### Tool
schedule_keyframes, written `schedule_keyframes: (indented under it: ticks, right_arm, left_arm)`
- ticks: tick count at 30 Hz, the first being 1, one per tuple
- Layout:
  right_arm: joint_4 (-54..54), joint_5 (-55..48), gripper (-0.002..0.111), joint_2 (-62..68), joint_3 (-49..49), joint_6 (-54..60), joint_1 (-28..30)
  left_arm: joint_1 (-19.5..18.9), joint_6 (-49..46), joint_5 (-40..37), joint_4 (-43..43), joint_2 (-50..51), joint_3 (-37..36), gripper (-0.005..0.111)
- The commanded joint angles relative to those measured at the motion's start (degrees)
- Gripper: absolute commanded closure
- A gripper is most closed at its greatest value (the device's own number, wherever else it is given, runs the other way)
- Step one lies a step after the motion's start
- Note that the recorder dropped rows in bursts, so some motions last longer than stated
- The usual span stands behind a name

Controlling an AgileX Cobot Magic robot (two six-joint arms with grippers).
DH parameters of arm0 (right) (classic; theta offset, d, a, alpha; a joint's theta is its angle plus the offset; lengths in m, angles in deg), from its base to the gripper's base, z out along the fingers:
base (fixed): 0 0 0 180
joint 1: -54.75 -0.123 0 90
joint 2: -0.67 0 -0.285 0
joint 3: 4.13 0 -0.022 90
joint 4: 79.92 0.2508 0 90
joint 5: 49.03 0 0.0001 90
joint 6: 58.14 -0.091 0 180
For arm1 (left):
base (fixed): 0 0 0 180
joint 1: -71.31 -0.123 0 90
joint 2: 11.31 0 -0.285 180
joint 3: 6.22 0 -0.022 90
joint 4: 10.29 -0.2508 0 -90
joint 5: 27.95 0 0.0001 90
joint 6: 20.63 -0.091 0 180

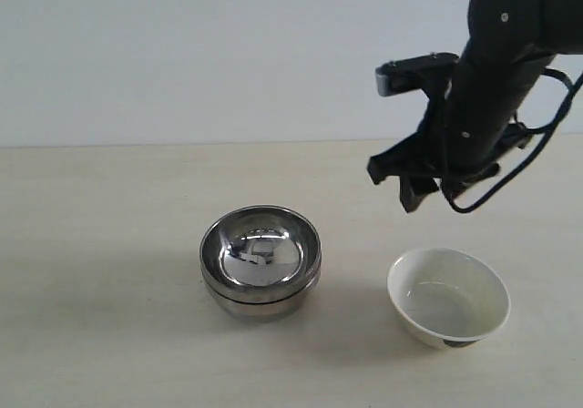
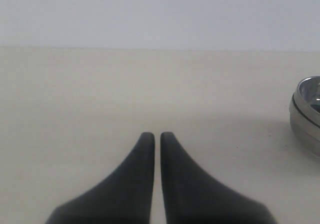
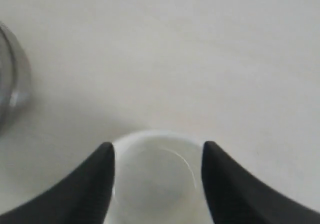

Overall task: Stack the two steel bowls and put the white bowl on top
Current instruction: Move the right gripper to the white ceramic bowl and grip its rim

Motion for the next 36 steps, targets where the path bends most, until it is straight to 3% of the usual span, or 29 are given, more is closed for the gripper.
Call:
schedule_keyframes:
  ticks: [1, 5, 13, 24, 25, 27, 29, 30, 36]
  right_arm:
    - [-4.1, -1.5, 0.046, -0.5, 4.6, -0.4, 3.1]
    - [-8.2, 3.9, 0.046, -0.5, 9.5, -4.3, 4.8]
    - [-6.4, 15.4, 0.046, -0.4, 16.5, -4.3, 6.1]
    - [-6.6, 18.3, 0.046, 7.2, 16.9, -4.2, 6.1]
    - [-6.6, 18.5, 0.048, 7.4, 16.9, -4.2, 6.1]
    - [-6.6, 18.8, 0.070, 7.4, 16.9, -3.9, 6.1]
    - [-6.6, 18.8, 0.101, 7.4, 16.9, -3.9, 6.1]
    - [-6.6, 18.9, 0.108, 7.4, 16.9, -3.9, 6.1]
    - [-6.2, 19.0, 0.108, 3.3, 16.9, -2.8, 6.1]
  left_arm:
    - [0.3, 0.3, 0.4, 0.0, -0.2, -0.2, 0.103]
    - [0.3, 0.3, 0.4, 0.0, -0.2, -0.2, 0.103]
    - [0.3, 0.3, 0.4, 0.0, -0.2, -0.2, 0.103]
    - [0.3, 0.3, 0.4, 0.0, -0.2, -0.2, 0.103]
    - [0.3, 0.3, 0.4, 0.0, -0.2, -0.2, 0.103]
    - [0.3, 0.3, 0.4, 0.0, -0.2, -0.2, 0.103]
    - [0.3, 0.3, 0.4, 0.0, -0.2, -0.2, 0.103]
    - [0.3, 0.3, 0.4, 0.0, -0.2, -0.2, 0.103]
    - [0.3, 0.3, 0.4, 0.0, -0.2, -0.2, 0.103]
